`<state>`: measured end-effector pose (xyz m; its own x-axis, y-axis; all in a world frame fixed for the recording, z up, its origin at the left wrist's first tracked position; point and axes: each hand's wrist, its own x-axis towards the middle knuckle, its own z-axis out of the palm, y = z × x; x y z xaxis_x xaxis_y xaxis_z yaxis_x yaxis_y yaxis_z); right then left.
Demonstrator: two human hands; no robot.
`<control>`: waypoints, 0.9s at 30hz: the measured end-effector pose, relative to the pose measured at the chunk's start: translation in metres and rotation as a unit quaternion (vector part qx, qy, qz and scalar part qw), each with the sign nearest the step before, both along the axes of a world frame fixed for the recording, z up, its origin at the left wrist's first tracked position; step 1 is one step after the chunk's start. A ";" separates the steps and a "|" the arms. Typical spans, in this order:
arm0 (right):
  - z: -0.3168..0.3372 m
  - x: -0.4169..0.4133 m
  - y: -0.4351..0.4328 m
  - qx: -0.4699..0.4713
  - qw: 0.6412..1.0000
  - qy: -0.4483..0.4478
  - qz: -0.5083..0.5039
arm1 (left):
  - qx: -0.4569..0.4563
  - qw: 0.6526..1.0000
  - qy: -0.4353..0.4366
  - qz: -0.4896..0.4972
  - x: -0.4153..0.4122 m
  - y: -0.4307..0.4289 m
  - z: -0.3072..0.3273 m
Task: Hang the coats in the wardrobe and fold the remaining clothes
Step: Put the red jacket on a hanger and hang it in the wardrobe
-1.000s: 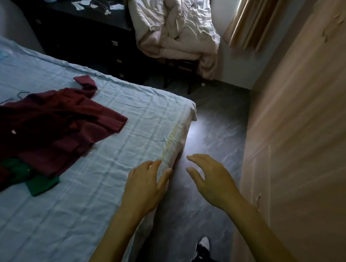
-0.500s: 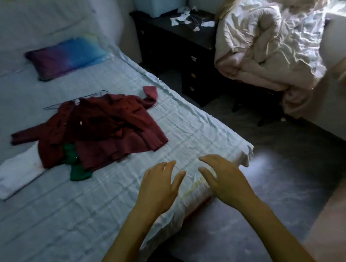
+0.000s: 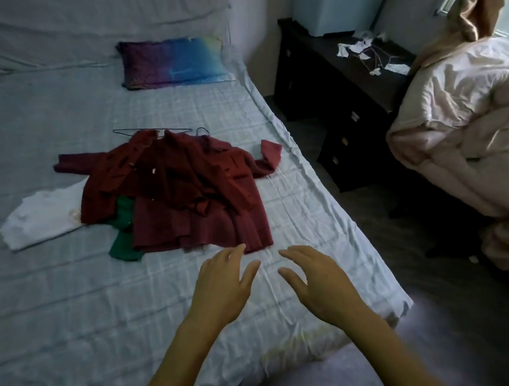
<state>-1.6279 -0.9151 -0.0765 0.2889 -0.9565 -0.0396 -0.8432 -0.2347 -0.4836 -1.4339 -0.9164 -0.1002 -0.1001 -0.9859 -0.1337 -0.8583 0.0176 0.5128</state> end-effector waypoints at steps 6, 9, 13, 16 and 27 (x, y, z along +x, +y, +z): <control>0.000 -0.005 -0.087 -0.016 0.999 0.010 0.033 | -0.016 0.999 0.011 0.050 0.006 -0.061 -0.002; -0.006 0.000 -0.125 -0.010 0.998 0.006 0.058 | -0.013 0.998 0.006 0.067 0.010 -0.087 -0.005; -0.023 0.001 -0.174 0.009 0.996 -0.016 0.086 | -0.015 0.996 -0.023 0.090 0.009 -0.122 -0.009; -0.036 -0.005 -0.216 0.011 0.994 -0.037 0.105 | -0.028 0.993 -0.041 0.110 0.002 -0.152 -0.014; -0.101 0.013 -0.354 0.068 0.984 -0.050 0.157 | 0.038 0.983 -0.125 0.133 -0.004 -0.276 -0.057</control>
<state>-1.6145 -1.2695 -0.1778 0.5788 -0.8070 -0.1169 -0.6855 -0.4039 -0.6058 -1.4379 -1.1923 -0.1573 0.2041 -0.9591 -0.1960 -0.9266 -0.2539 0.2773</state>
